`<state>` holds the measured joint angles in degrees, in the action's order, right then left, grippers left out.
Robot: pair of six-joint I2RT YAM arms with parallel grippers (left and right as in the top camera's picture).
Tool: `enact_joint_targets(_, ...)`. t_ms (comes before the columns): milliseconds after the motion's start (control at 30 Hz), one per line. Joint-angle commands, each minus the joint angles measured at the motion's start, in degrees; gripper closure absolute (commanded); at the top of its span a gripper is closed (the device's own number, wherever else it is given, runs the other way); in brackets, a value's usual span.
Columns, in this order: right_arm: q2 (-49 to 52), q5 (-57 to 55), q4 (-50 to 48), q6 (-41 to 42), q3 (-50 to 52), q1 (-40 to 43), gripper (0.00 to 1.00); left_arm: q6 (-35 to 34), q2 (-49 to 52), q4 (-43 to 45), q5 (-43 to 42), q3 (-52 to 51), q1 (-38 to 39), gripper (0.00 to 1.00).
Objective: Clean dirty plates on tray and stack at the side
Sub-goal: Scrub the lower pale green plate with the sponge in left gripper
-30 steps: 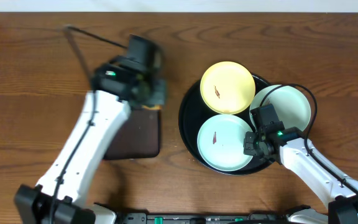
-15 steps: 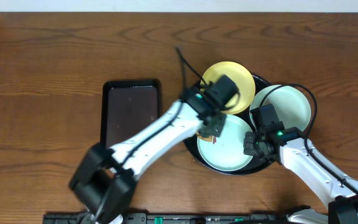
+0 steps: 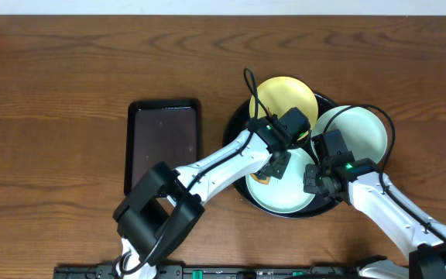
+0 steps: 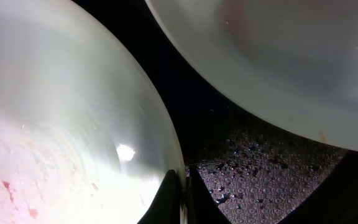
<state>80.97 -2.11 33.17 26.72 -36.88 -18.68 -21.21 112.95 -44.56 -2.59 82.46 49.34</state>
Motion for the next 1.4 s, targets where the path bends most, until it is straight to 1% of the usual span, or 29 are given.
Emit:
enact_joint_targets(0,0.04,-0.83,0.46,-1.07,0.57,-0.50,0.99,-0.61,0.57,2.34,1.77,-2.80,-0.13,0.92)
enact_joint_targets(100,0.04,-0.83,0.46,-1.07,0.57,-0.50,0.99,-0.61,0.57,5.90,1.79,-5.29,-0.13,0.93)
enact_joint_targets(400,0.04,-0.57,0.46,-1.07,0.57,-0.50,0.99,-0.61,0.57,10.34,5.62,-8.46,-0.13,0.92)
enact_joint_targets(667,0.04,-0.57,0.46,-1.07,0.57,-0.50,0.99,-5.20,0.59,14.49,5.55,-14.10,-0.02,0.92)
enact_joint_targets(733,0.04,-0.57,0.46,-1.07,0.57,-0.50,0.99,-5.73,0.59,14.47,3.78,-14.80,-0.02,0.93)
enact_joint_targets(867,0.04,-0.57,0.46,-1.07,0.57,-0.50,0.99,-5.68,0.59,14.49,-3.56,-14.97,-0.02,0.93)
enact_joint_targets(967,0.04,-0.57,0.46,-1.07,0.57,-0.50,0.99,-5.73,0.59,14.45,-6.19,-14.97,-0.02,0.93)
enact_joint_targets(1267,0.04,-0.57,0.48,-1.07,0.57,-0.50,0.99,-7.06,1.66,14.58,-7.58,-14.97,-0.02,0.93)
enact_joint_targets(1367,0.04,-0.57,0.50,-1.07,0.57,-0.50,0.99,-7.19,2.73,15.21,-9.40,-14.97,-0.02,0.92)
